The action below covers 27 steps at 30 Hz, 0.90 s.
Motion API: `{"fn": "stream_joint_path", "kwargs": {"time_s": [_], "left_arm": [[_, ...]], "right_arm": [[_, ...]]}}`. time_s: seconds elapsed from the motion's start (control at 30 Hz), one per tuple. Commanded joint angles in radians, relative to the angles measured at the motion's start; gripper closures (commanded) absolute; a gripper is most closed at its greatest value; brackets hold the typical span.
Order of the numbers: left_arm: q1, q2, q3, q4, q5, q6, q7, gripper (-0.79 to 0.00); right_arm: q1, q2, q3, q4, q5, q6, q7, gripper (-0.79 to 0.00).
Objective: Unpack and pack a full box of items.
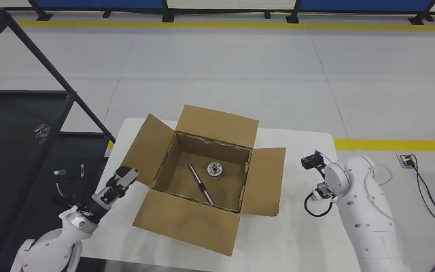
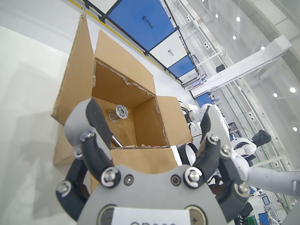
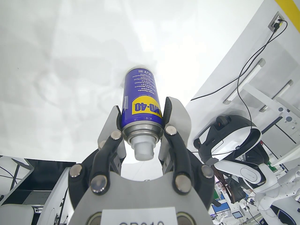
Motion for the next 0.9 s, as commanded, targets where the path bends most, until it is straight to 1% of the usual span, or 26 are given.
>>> {"fn": "stream_joint_path", "kwargs": {"time_s": [0.0,0.03,0.07,0.33,0.4,0.47,0.53,0.67,0.8,0.87], "left_arm": [[0.002,0.000,0.000,-0.001,0.000,-0.001,0.001,-0.785],[0.003,0.000,0.000,-0.002,-0.001,-0.001,0.001,-0.785],[0.003,0.000,0.000,-0.002,-0.002,-0.002,0.001,-0.785],[0.007,0.001,-0.001,-0.005,-0.001,-0.001,0.008,-0.785],[0.007,0.001,-0.001,-0.006,-0.001,0.000,0.011,-0.785],[0.008,0.002,0.000,-0.008,0.001,-0.001,0.013,-0.785],[0.008,0.002,0.002,-0.009,0.001,0.001,0.015,-0.785],[0.002,0.002,0.005,-0.007,0.004,0.004,0.020,-0.785],[-0.001,0.002,-0.007,-0.005,-0.005,0.001,0.040,-0.785],[0.004,0.002,-0.024,0.000,-0.014,-0.001,0.053,-0.785]], "right_arm": [[0.009,0.006,-0.011,0.008,0.009,0.000,0.000,-0.372],[0.012,0.010,-0.016,0.010,0.014,0.000,0.000,-0.588],[0.015,0.013,-0.020,0.012,0.017,0.000,0.000,-0.785],[0.030,0.042,-0.027,0.005,0.057,0.000,0.000,-0.785],[0.030,0.050,-0.021,-0.013,0.067,0.007,0.000,-0.785],[0.026,0.058,-0.002,-0.051,0.086,0.036,0.000,-0.785],[0.009,0.067,0.023,-0.126,0.107,0.067,0.000,-0.785],[-0.048,0.083,0.065,-0.360,0.138,0.146,0.000,-0.785],[-0.077,0.085,0.024,-0.539,0.153,0.261,0.000,-0.785],[-0.074,0.078,-0.014,-0.620,0.147,0.365,0.000,-0.785]]}}
